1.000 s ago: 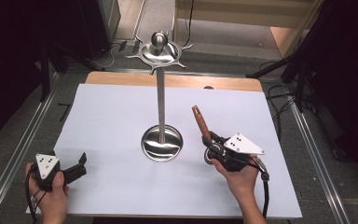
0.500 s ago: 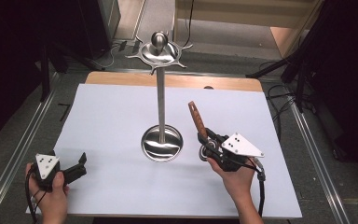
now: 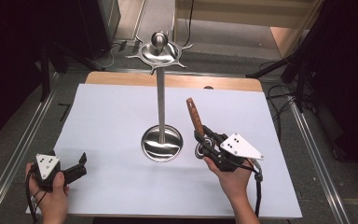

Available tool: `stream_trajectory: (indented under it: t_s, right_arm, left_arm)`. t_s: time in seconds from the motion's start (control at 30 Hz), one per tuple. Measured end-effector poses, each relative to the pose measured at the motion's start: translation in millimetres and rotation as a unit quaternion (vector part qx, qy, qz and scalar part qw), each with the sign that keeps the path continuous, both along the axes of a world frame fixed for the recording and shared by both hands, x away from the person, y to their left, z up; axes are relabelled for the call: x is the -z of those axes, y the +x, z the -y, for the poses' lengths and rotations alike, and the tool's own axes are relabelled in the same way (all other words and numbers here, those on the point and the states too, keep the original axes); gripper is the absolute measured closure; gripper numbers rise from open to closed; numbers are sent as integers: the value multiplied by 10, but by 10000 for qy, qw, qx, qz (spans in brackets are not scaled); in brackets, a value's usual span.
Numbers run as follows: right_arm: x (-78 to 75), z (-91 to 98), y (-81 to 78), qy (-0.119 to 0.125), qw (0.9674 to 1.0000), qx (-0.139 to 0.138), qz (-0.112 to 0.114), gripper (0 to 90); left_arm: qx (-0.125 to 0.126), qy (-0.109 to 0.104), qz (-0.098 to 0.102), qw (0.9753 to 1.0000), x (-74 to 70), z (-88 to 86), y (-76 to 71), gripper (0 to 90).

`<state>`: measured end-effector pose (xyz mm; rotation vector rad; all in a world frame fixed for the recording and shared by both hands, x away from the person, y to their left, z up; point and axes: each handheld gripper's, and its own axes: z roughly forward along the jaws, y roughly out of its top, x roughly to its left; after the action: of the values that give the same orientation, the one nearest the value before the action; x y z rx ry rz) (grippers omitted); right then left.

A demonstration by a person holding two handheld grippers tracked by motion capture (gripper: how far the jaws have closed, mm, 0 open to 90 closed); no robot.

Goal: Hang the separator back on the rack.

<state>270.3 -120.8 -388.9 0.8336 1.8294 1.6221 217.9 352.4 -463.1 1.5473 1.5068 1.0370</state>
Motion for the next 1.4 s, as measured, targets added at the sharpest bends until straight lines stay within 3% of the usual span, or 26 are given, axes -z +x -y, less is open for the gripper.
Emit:
stream_trajectory:
  t_s: [0.83,1.4]
  right_arm:
    - [-422,-92,-43,421,9980,-45,474,707]
    - [-631,-104,-51,506,9959,-59,746,707]
  left_arm:
    - [7,-3,6,10000,0,1,-3,11]
    - [9,-3,7,10000,0,1,-3,11]
